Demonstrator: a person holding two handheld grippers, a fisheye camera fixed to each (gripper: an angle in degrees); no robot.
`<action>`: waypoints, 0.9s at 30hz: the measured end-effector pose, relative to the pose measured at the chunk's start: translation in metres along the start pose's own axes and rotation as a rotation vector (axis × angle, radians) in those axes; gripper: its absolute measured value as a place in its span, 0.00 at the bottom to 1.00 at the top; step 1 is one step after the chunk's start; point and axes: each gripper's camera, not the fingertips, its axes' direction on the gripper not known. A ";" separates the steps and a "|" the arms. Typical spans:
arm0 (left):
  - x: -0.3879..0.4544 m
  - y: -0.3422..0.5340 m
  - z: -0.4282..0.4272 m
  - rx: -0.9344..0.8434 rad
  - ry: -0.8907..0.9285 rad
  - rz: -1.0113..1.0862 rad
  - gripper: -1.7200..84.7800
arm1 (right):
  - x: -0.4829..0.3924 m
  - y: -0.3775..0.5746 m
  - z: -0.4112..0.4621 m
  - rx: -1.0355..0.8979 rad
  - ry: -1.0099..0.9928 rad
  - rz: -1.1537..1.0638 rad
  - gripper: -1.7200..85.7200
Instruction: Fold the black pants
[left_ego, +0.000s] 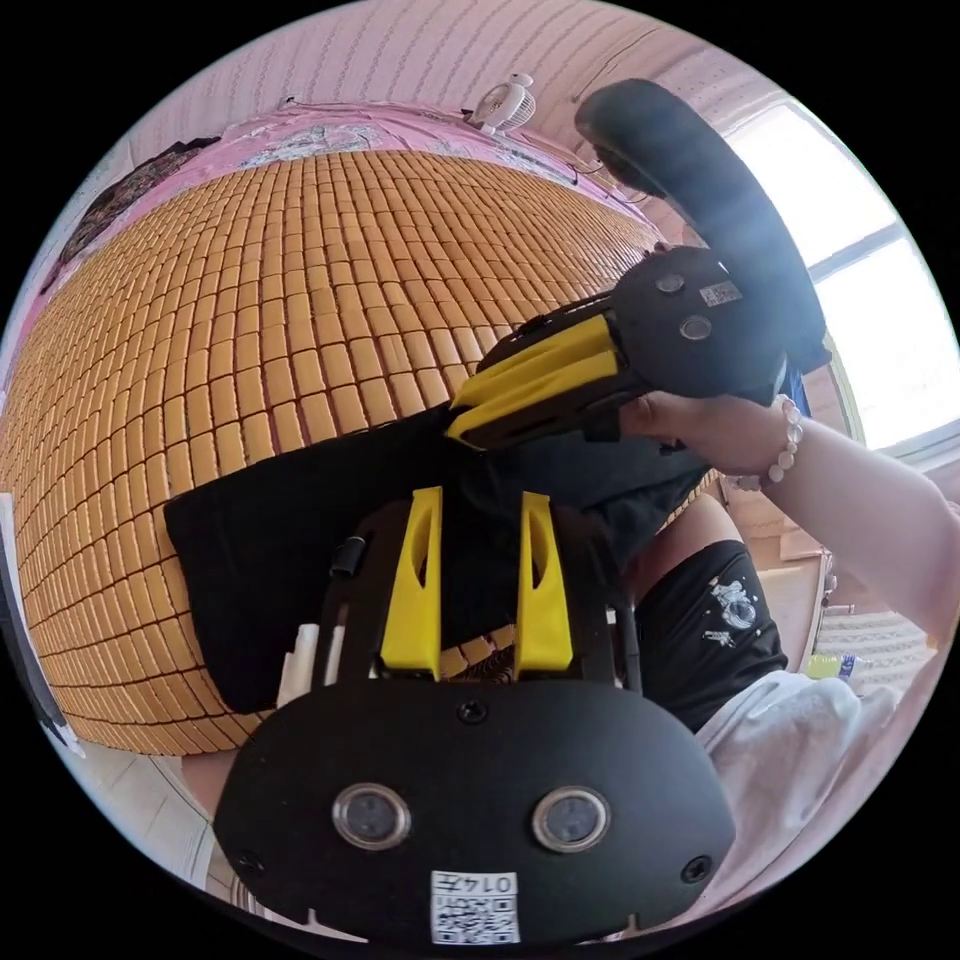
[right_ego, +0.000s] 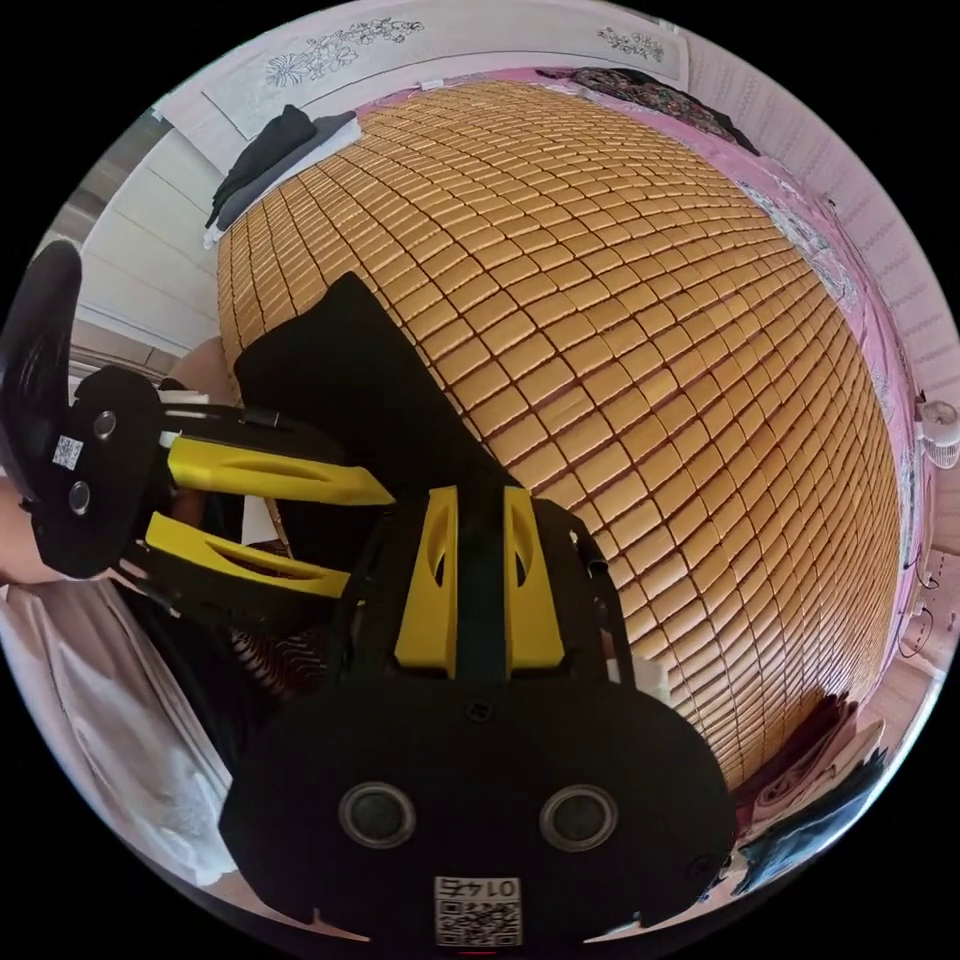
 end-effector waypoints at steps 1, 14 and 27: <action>0.000 0.000 -0.001 0.010 -0.006 0.011 0.16 | -0.001 -0.002 -0.003 0.000 0.008 -0.029 0.07; 0.050 -0.003 -0.021 0.025 0.080 0.324 0.06 | 0.000 0.043 -0.096 0.289 -0.030 -0.177 0.04; -0.082 0.080 -0.085 0.031 0.009 -0.335 0.10 | -0.037 -0.124 -0.089 0.225 -0.185 -0.215 0.10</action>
